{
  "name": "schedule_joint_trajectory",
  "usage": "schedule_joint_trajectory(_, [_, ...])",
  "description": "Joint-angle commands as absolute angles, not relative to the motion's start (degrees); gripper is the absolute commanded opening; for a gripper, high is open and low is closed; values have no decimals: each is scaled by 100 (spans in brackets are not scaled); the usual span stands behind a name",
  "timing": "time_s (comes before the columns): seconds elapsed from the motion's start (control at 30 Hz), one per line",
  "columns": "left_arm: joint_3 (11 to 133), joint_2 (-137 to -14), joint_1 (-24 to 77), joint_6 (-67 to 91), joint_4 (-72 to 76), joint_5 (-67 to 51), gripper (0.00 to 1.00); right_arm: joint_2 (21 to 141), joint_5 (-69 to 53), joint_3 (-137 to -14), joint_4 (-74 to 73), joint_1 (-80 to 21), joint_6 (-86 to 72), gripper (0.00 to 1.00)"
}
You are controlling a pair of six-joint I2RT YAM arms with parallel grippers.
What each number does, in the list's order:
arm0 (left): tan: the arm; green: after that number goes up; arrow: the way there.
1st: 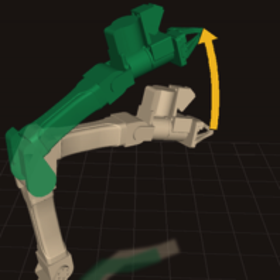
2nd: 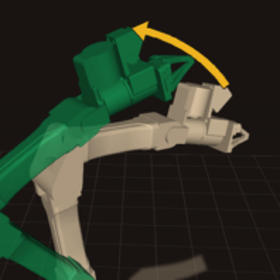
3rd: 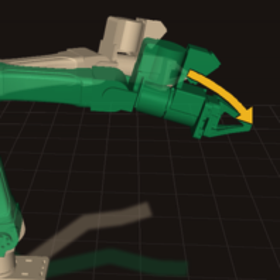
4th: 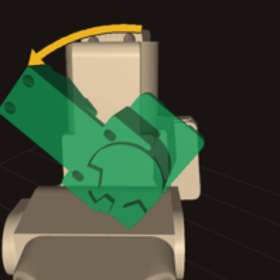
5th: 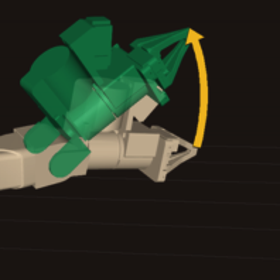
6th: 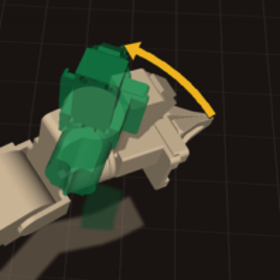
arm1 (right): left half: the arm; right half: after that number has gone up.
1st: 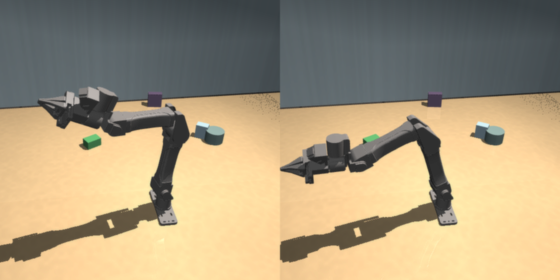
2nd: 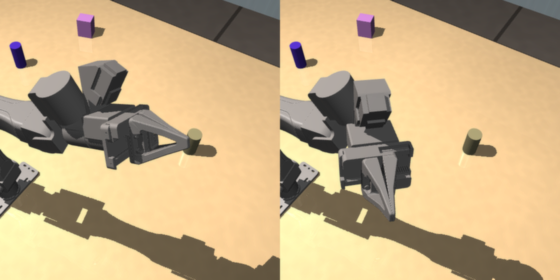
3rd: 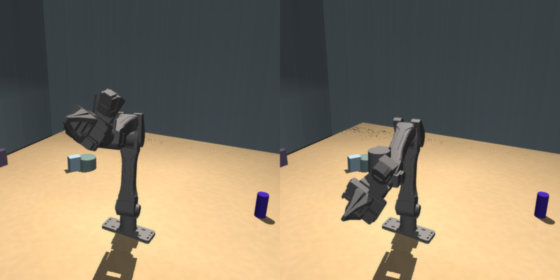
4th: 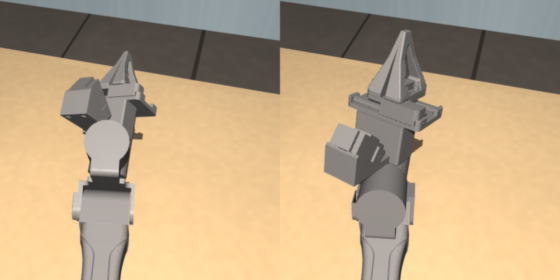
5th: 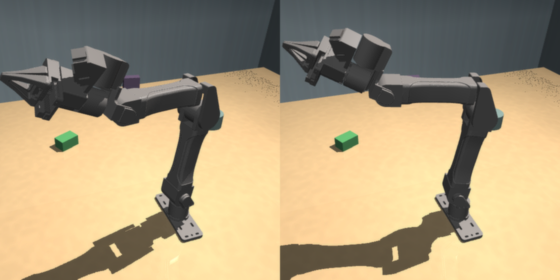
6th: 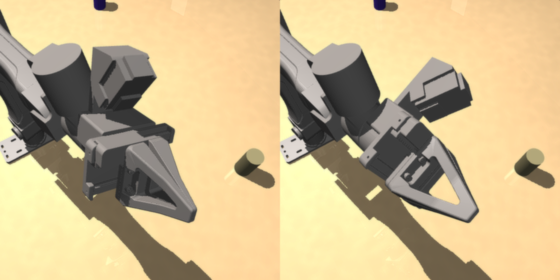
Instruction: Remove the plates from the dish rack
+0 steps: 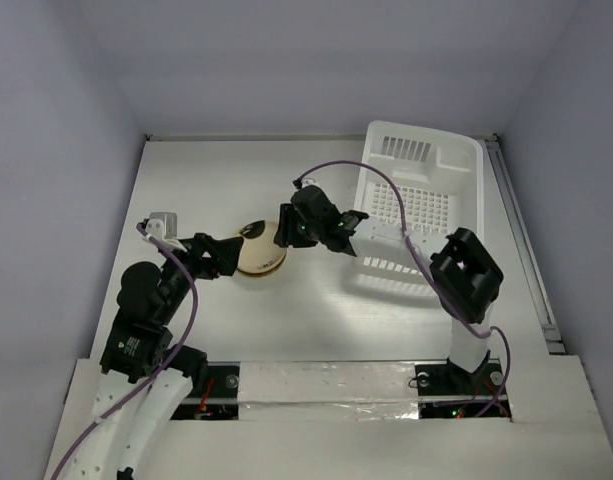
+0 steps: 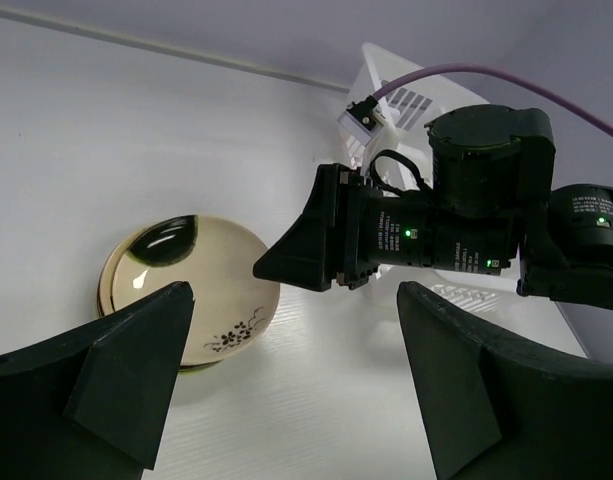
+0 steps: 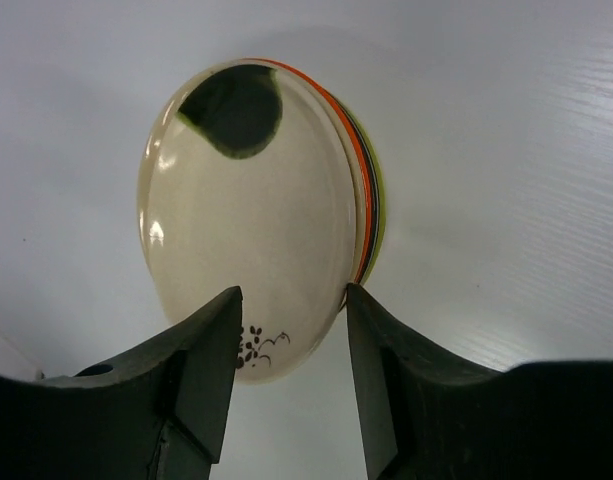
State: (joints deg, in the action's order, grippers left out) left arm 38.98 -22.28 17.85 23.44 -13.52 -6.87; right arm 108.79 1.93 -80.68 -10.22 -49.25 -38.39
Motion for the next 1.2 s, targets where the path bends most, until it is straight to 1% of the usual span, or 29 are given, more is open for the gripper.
schedule_joint_trajectory(0.0, [3920,-2294,1705,2320,-1116,-765,81,10390,342,-8007,-835,-4992,-3762,53])
schedule_joint_trajectory(0.03, [3929,-2285,1705,2312,-1116,-773,81,10310,386,-7989,-870,-5053,-3710,54])
schedule_joint_trajectory(0.1, [3929,-2268,1644,2312,-1116,-773,82,10108,588,-7963,-1018,-5176,-3630,62])
schedule_joint_trajectory(0.13, [3937,-2241,1644,2294,-1116,-782,82,9881,693,-7963,-1080,-5229,-3578,63])
schedule_joint_trajectory(0.2, [3964,-2250,1644,2285,-1116,-800,82,9643,1053,-7928,-1256,-5387,-3516,73])
schedule_joint_trajectory(0.23, [3964,-2241,1583,2276,-1108,-817,82,9528,1185,-7910,-1318,-5388,-3455,75])
schedule_joint_trajectory(0.3, [3973,-2215,1582,2268,-1099,-835,84,9124,1537,-7797,-1458,-5563,-3410,83])
schedule_joint_trajectory(0.33, [3973,-2206,1530,2268,-1107,-835,84,8966,1695,-7735,-1485,-5616,-3358,84])
schedule_joint_trajectory(0.37, [3981,-2171,1529,2259,-1107,-818,86,8591,2027,-7647,-1511,-5668,-3331,87])
schedule_joint_trajectory(0.47, [3990,-2101,1529,2259,-1116,-747,88,7904,2721,-7261,-1600,-5879,-3217,88])
schedule_joint_trajectory(0.5, [3999,-2074,1529,2250,-1099,-730,88,7301,2907,-7129,-1530,-6002,-3191,89])
schedule_joint_trajectory(0.53, [4008,-2057,1529,2250,-1029,-703,89,6956,3083,-6815,-1468,-6064,-3112,89])
schedule_joint_trajectory(0.6, [4165,-2074,1529,2215,-993,-624,90,6235,3444,-6505,-1276,-6134,-3033,97])
schedule_joint_trajectory(0.63, [4270,-2092,1529,2189,-1002,-554,91,5509,3524,-6225,-1240,-6135,-2980,100])
schedule_joint_trajectory(0.7, [4612,-2179,1529,2197,-958,-466,91,4828,3910,-6030,-1326,-6135,-2944,100])
schedule_joint_trajectory(0.73, [4745,-2206,1529,2180,-915,-440,92,4251,4085,-5986,-1440,-6135,-2927,100])
schedule_joint_trajectory(0.87, [5281,-2408,1529,2127,-896,-256,92,3385,5015,-6002,-2177,-6135,-2821,100])
schedule_joint_trajectory(0.9, [5448,-2426,1529,2118,-896,-220,92,3271,5123,-6168,-2710,-6135,-2934,100])
schedule_joint_trajectory(0.97, [5589,-2478,1529,2066,-940,-185,92,2886,5386,-6275,-3092,-6135,-3269,100])
schedule_joint_trajectory(1.03, [5739,-2496,1529,2057,-984,-176,92,2489,5458,-6083,-3033,-6135,-3209,100])
schedule_joint_trajectory(1.1, [5801,-2522,1529,2039,-1002,-193,93,1824,5406,-5811,-2544,-6135,-3007,100])
schedule_joint_trajectory(1.17, [5792,-2531,1529,2039,-1011,-220,93,1487,5318,-5442,-2286,-6135,-2805,100])
